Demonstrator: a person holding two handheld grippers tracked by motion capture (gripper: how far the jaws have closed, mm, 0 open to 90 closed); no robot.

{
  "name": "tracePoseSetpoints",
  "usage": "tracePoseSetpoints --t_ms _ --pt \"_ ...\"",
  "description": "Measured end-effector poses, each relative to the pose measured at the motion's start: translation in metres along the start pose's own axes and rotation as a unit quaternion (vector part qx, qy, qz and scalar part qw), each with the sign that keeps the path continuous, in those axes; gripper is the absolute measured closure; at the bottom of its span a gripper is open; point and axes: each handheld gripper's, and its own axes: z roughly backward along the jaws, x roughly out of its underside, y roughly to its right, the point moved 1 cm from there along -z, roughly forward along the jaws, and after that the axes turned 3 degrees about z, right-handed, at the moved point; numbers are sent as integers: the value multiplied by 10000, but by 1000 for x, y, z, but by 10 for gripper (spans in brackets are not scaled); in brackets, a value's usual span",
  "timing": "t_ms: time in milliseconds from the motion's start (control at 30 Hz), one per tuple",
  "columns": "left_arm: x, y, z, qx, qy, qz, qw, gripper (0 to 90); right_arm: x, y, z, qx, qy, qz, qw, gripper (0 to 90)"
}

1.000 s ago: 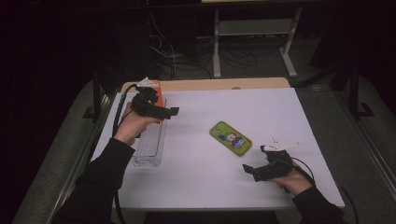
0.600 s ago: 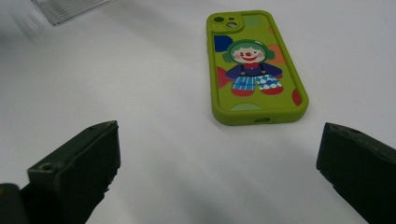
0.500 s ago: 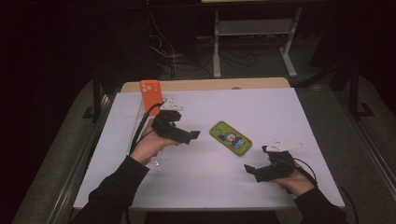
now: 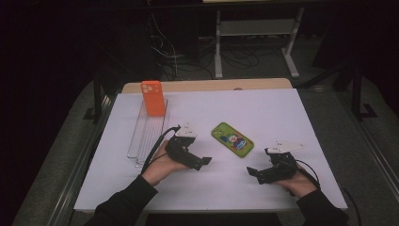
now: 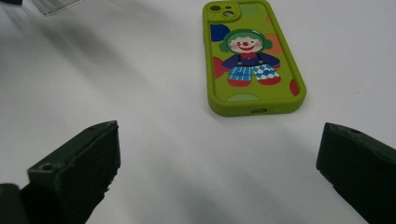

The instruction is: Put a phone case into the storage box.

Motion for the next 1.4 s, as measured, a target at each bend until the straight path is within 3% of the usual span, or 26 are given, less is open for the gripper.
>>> tracePoseSetpoints --t_ms 133,200,233,367,400,567,700,867,1033,1167,1400 --pt "17 5 -5 8 87 34 10000 10 -3 -2 0 24 -113 -4 9999 0" --pt "21 4 -4 43 -27 -103 9999 10 -5 -4 0 33 -169 20 9999 0" --pt "22 6 -5 67 46 -29 10000 10 -6 -5 0 72 -225 41 9997 0" --pt "22 6 -4 132 105 7 9999 10 -14 -3 1 20 -293 -103 9995 0" --pt "22 5 -3 125 83 -50 9999 10 -15 -3 0 -33 -319 -93 9994 0" --pt "22 3 -3 165 130 70 9998 10 -22 1 -3 39 -538 -75 9985 0" --pt "22 3 -5 159 97 -20 9998 14 -32 6 -4 -11 -657 -180 9977 0" --pt "22 1 -6 174 74 41 9998 15 -46 10 -8 -25 -621 -161 9979 0" --pt "23 1 -6 146 9 -44 9999 15 -61 13 -17 -35 -641 -61 9979 0" --pt "23 0 -6 150 34 -41 9999 15 -72 18 -25 55 -672 -37 9977 0" --pt "23 0 -6 184 39 -7 9998 16 -87 23 -45 11 -728 8 9973 0"
